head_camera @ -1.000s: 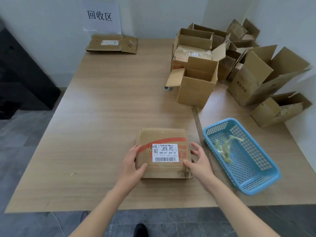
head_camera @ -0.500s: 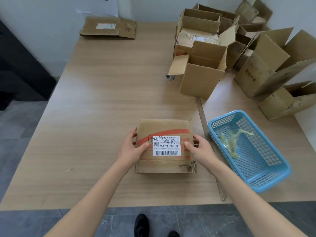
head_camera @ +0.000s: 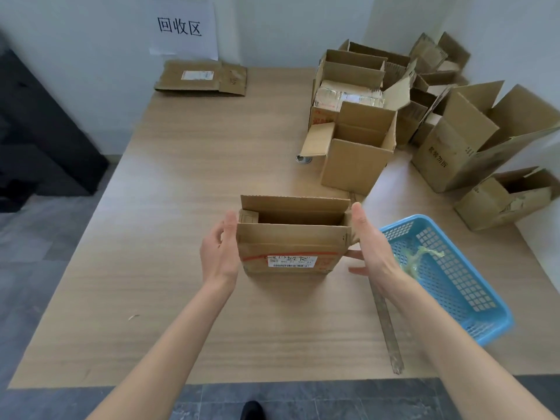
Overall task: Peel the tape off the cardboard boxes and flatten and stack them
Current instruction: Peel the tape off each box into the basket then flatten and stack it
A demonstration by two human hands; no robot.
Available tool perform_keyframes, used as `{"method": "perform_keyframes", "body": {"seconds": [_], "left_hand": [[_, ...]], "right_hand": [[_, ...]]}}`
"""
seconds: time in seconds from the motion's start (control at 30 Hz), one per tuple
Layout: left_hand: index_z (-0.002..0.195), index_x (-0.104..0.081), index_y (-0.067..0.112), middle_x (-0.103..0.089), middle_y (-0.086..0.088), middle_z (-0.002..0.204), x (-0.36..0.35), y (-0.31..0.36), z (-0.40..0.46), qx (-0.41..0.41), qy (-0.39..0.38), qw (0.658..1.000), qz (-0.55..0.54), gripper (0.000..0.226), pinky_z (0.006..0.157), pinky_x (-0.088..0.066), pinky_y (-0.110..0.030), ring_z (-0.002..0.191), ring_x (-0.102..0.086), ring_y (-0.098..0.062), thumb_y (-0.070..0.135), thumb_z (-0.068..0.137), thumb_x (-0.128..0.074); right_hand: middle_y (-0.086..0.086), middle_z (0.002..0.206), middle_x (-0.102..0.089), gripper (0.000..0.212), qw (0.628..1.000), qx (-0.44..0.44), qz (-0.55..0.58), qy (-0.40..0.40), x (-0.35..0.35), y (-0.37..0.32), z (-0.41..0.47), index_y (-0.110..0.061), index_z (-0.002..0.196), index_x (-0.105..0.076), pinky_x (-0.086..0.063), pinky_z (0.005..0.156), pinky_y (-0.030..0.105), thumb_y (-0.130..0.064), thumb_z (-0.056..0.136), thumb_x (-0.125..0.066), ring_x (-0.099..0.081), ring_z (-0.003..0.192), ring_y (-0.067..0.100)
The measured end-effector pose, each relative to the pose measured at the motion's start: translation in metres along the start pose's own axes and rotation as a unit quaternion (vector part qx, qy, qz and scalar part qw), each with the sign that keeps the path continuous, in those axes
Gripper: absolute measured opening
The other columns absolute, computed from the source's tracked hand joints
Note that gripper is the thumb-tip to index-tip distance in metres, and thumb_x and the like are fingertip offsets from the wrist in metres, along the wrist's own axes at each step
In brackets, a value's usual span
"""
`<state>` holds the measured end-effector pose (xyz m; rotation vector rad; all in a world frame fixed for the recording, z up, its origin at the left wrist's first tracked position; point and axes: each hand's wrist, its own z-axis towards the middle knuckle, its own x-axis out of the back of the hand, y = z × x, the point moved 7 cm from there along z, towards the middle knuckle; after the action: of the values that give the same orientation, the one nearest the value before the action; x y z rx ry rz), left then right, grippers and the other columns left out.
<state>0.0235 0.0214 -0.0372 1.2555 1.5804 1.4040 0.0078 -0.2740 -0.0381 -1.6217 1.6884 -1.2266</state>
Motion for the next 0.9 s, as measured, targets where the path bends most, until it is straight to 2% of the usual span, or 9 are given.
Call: {"method": "perform_keyframes", "body": {"seconds": [0.07,0.13,0.2,0.3,0.43,0.57,0.63,0.73,0.9], "left_hand": [[0.073,-0.067,0.019,-0.067,0.006,0.074,0.008,-0.001,-0.001,0.0,0.035,0.999,0.022,0.059,0.083,-0.055,-0.041,0.081,-0.062,-0.023,0.074,0.087,-0.051],[0.064,-0.063,0.02,-0.059,0.011,0.06,0.012,0.004,-0.001,-0.011,0.049,0.995,0.09,0.047,0.068,-0.047,-0.033,0.066,-0.053,-0.014,0.059,0.091,-0.062],[0.063,-0.067,0.022,-0.064,0.013,0.059,0.015,0.011,0.003,-0.003,0.044,0.988,0.146,0.036,0.064,-0.046,-0.031,0.065,-0.059,-0.013,0.049,0.086,-0.073],[0.074,-0.072,0.02,-0.069,0.009,0.063,0.017,0.022,0.007,0.026,0.008,0.982,0.186,0.027,0.067,-0.052,-0.031,0.059,-0.062,-0.003,0.045,0.075,-0.083],[0.097,-0.059,0.023,-0.068,0.01,0.082,0.015,0.037,0.008,0.013,-0.003,0.958,0.287,0.043,0.077,-0.049,-0.036,0.09,-0.064,-0.014,0.043,0.07,-0.086],[0.117,-0.053,0.023,-0.065,0.003,0.107,0.003,0.039,0.008,0.018,-0.017,0.933,0.359,0.066,0.081,-0.041,-0.035,0.111,-0.057,-0.026,0.054,0.069,-0.085],[0.116,-0.052,0.024,-0.059,0.002,0.106,-0.003,0.04,0.008,0.015,-0.02,0.915,0.403,0.066,0.078,-0.037,-0.032,0.108,-0.056,-0.028,0.055,0.069,-0.085],[0.107,-0.05,0.025,-0.061,0.0,0.097,-0.009,0.045,0.003,-0.022,-0.016,0.903,0.428,0.052,0.073,-0.038,-0.032,0.092,-0.055,-0.028,0.043,0.071,-0.083],[0.125,-0.064,0.028,-0.07,0.0,0.081,-0.004,0.038,-0.003,-0.039,-0.031,0.982,0.182,0.042,0.084,-0.058,-0.044,0.084,-0.064,-0.024,0.032,0.084,-0.059]], "right_hand": [[-0.01,0.096,-0.067,0.074,0.999,-0.007,-0.022,0.029,0.005,0.002,-0.004,-0.039,0.089,-0.061,-0.061,0.075,0.045,-0.103,0.06,-0.04,-0.07,0.088,0.016],[-0.002,0.099,-0.072,0.057,0.999,-0.015,-0.025,0.034,0.008,0.005,-0.004,-0.031,0.094,-0.066,-0.064,0.069,0.045,-0.084,0.075,-0.057,-0.072,0.088,0.017],[0.003,0.108,-0.071,0.044,0.999,-0.015,-0.031,0.03,0.009,0.005,-0.005,-0.024,0.11,-0.067,-0.065,0.065,0.045,-0.059,0.084,-0.07,-0.07,0.096,0.021],[0.004,0.112,-0.066,0.042,0.998,-0.012,-0.06,0.025,0.01,0.002,-0.006,-0.02,0.122,-0.062,-0.065,0.065,0.043,-0.041,0.088,-0.074,-0.067,0.103,0.023],[0.007,0.1,-0.069,0.021,0.998,-0.009,-0.058,-0.004,0.007,-0.004,-0.011,-0.018,0.102,-0.065,-0.065,0.066,0.041,-0.024,0.085,-0.077,-0.07,0.093,0.019],[0.015,0.11,-0.069,0.036,0.999,-0.019,-0.008,-0.045,0.004,-0.005,-0.017,-0.011,0.111,-0.064,-0.064,0.074,0.038,-0.017,0.079,-0.081,-0.069,0.1,0.022],[0.013,0.116,-0.069,0.053,0.997,0.001,-0.007,-0.082,0.003,-0.005,-0.018,-0.014,0.117,-0.063,-0.061,0.088,0.041,-0.02,0.07,-0.086,-0.068,0.106,0.022],[0.0,0.123,-0.067,0.09,0.985,0.04,-0.115,-0.121,0.0,-0.005,-0.021,-0.023,0.133,-0.053,-0.05,0.106,0.044,-0.036,0.054,-0.093,-0.062,0.117,0.02],[-0.004,0.125,-0.067,0.099,0.991,0.071,-0.103,-0.046,0.014,-0.005,-0.014,-0.025,0.133,-0.053,-0.049,0.107,0.046,-0.048,0.045,-0.092,-0.062,0.117,0.019]]}}
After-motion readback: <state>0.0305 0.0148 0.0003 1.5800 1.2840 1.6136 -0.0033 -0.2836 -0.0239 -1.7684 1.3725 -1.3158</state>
